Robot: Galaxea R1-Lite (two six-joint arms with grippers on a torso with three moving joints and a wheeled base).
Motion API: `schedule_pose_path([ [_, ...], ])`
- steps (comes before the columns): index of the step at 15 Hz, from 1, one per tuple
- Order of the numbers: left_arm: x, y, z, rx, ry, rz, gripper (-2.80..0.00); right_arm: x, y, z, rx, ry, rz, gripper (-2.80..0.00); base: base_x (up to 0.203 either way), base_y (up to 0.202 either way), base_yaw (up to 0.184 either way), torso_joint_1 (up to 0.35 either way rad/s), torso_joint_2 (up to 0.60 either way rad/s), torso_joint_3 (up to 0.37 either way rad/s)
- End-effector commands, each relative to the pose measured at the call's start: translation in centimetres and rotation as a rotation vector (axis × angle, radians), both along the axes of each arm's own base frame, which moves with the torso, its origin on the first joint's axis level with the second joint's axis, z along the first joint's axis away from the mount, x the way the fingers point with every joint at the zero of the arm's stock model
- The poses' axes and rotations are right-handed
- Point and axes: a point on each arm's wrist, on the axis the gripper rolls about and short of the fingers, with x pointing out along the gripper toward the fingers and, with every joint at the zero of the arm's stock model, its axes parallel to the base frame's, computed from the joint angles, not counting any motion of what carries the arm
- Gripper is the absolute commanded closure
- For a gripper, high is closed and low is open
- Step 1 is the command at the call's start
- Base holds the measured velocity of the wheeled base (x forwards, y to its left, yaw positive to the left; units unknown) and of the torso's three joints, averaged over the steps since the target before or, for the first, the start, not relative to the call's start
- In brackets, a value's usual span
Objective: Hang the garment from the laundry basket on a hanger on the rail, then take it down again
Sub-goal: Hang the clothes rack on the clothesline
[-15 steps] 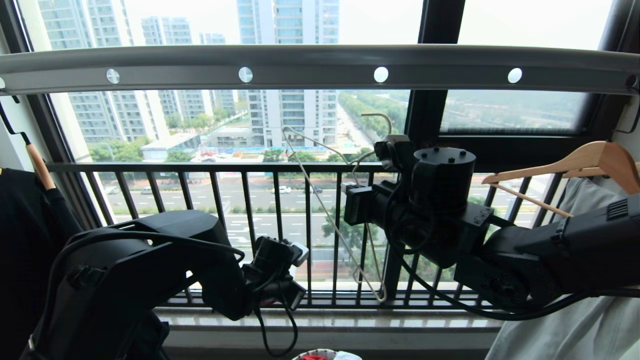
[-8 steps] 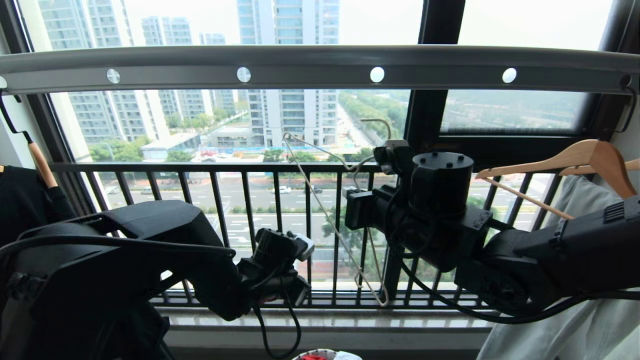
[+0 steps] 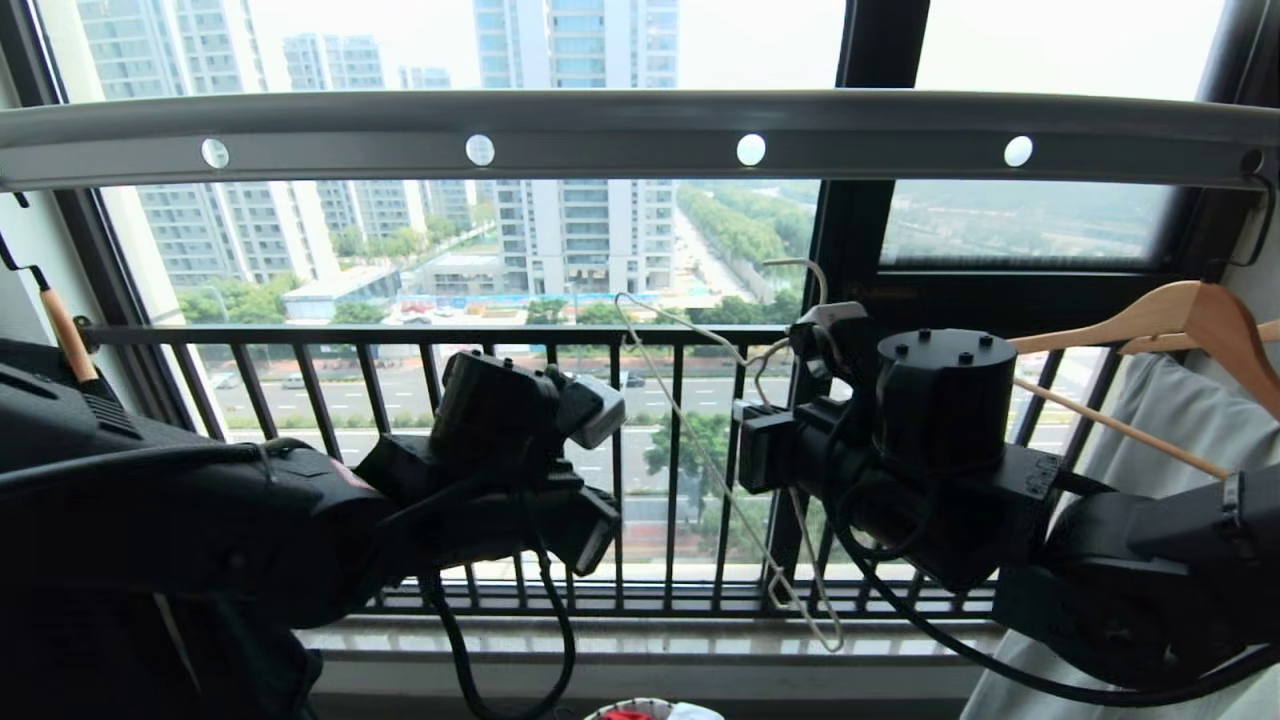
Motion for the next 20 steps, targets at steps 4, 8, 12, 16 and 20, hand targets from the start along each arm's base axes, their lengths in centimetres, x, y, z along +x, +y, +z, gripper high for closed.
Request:
schedule_pose_path([
  [4, -7.4, 4.1, 9.6, -0.129, -0.113, -0.029, 0.00, -1.4, -0.2, 2.6, -0.069, -0.104, -0.059, 0.00, 0.000, 0.000, 0.000, 0.000, 0.00, 0.000],
  [8, -11.1, 7.1, 13.6, -0.241, -0.214, -0.029, 0.00, -3.0, 1.2, 4.1, -0.120, -0.131, -0.070, 0.00, 0.000, 0.000, 0.000, 0.000, 0.00, 0.000],
  [12, -13.3, 8.9, 15.4, -0.302, -0.286, -0.027, 0.00, -2.6, 1.8, 6.6, -0.106, -0.154, -0.112, 0.00, 0.000, 0.000, 0.000, 0.000, 0.00, 0.000],
  [16, -14.1, 9.5, 15.9, -0.319, -0.308, -0.027, 0.00, -2.1, 1.7, 6.8, -0.115, -0.153, -0.139, 0.00, 0.000, 0.000, 0.000, 0.000, 0.00, 0.000],
  [20, -14.4, 9.7, 16.0, -0.326, -0.317, -0.031, 0.00, 0.2, 1.0, 5.9, -0.148, -0.137, -0.193, 0.00, 0.000, 0.000, 0.000, 0.000, 0.00, 0.000],
])
